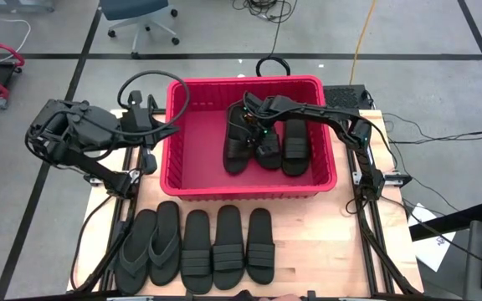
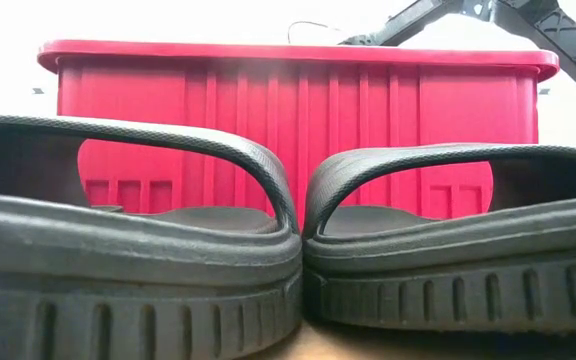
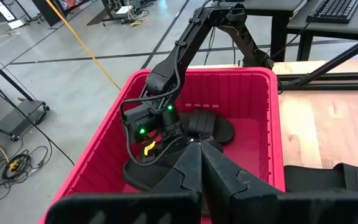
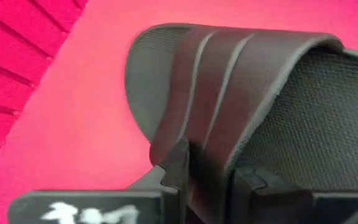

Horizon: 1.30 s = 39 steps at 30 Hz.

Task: Pick and place slides into bin
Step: Put the black slide into the red bin

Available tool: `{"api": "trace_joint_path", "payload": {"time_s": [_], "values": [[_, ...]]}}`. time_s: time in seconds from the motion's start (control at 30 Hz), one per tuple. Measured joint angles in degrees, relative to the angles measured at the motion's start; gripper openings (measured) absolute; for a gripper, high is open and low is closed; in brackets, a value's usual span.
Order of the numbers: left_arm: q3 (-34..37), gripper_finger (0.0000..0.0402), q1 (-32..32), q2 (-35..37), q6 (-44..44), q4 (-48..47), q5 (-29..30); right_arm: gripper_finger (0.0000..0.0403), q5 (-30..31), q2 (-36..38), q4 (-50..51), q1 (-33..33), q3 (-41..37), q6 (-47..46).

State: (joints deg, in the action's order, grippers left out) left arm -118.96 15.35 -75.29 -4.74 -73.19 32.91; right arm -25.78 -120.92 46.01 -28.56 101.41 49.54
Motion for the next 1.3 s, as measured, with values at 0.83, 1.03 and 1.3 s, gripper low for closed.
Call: {"api": "trace_joint_path", "payload": {"time_s": [0.83,1.03,1.3], "values": [[0.0,0.0008,0.0,0.07,0.15,0.07,-4.94,0.0019,1.25,1.31,-0.22,0.76,0.2,4.31],[0.0,0.0008,0.0,0.09,0.36,0.07,-4.94,0.0006,-1.29,1.08,7.83,1.2,3.96,6.04],[0.0,0.0007,0.0,0.09,0.2,0.09,-4.82,0.0003,-7.02,1.16,13.81,1.34,11.0,7.14]]}}
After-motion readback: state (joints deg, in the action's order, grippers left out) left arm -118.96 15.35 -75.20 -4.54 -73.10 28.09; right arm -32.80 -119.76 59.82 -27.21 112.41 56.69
